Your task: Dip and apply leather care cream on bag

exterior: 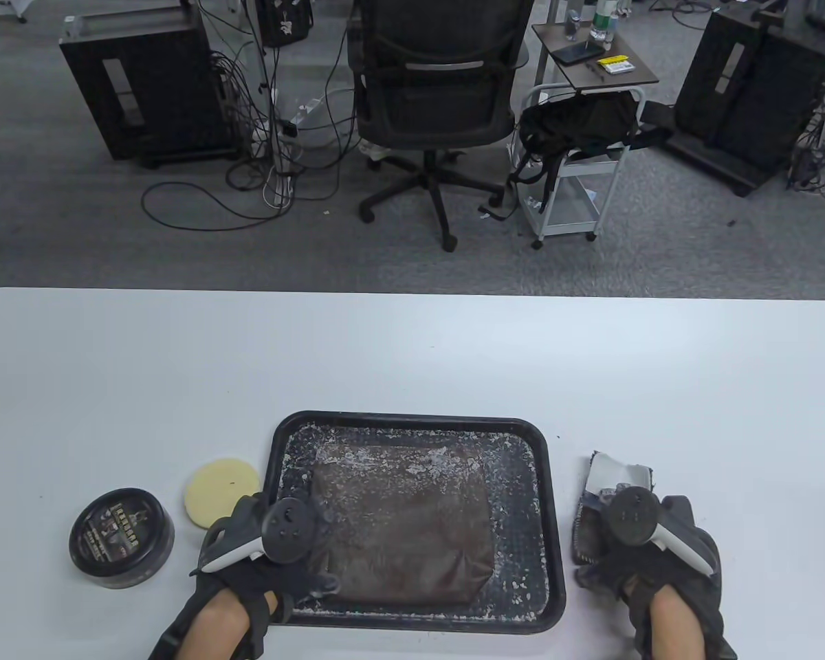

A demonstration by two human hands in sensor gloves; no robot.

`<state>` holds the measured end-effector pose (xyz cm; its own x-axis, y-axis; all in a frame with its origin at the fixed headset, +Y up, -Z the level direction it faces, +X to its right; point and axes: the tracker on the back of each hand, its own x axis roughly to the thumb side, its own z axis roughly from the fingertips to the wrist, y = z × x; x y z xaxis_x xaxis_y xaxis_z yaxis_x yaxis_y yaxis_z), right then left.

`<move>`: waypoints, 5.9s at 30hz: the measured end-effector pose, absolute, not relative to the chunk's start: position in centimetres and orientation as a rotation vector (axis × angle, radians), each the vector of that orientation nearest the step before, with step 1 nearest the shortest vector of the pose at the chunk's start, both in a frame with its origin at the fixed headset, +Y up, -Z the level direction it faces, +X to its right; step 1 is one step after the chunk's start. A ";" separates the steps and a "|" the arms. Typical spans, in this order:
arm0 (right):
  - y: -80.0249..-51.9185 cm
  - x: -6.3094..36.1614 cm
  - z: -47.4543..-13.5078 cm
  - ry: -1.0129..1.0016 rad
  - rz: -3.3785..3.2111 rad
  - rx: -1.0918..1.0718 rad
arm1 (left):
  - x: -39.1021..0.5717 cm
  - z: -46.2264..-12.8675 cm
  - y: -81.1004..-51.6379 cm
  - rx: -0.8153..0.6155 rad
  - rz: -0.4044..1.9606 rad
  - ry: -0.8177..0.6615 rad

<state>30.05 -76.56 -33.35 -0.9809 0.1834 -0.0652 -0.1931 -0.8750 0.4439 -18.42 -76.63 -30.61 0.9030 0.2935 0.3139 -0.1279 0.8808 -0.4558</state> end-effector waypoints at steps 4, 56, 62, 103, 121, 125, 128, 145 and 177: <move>-76.7 30.2 -33.5 0.561 2.870 -0.104 | -18.6 -30.8 -77.1 -0.476 0.237 -0.376; -73.7 -5.4 -35.1 0.110 2.846 0.604 | -19.0 -31.3 -79.2 -0.746 0.334 -0.358; -75.3 -6.0 -35.6 0.245 2.874 0.661 | -19.0 -31.3 -79.2 -0.754 0.338 -0.358; -73.7 7.5 -37.1 0.345 3.134 0.141 | -19.1 -31.2 -79.2 -0.656 0.364 -0.328; -73.9 9.0 -36.9 0.453 3.174 -0.086 | -18.8 -31.4 -78.8 -0.542 0.309 -0.347; -74.2 7.0 -36.7 0.449 3.235 -0.001 | -19.1 -31.6 -78.8 -0.544 0.354 -0.350; -74.2 5.7 -36.5 0.431 3.268 0.056 | -19.3 -31.7 -78.7 -0.535 0.382 -0.348; -75.2 -1.9 -35.2 0.381 3.252 0.430 | -19.5 -31.8 -78.8 -0.611 0.471 -0.326; -75.4 -4.0 -33.9 0.435 3.125 0.814 | -19.8 -31.8 -78.8 -0.592 0.439 -0.292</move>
<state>-3.97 -75.42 -33.86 -0.8686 -0.0456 0.4933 0.1786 -0.9576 0.2259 -19.75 -78.79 -31.82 0.8683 0.4761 0.1392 -0.3123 0.7427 -0.5923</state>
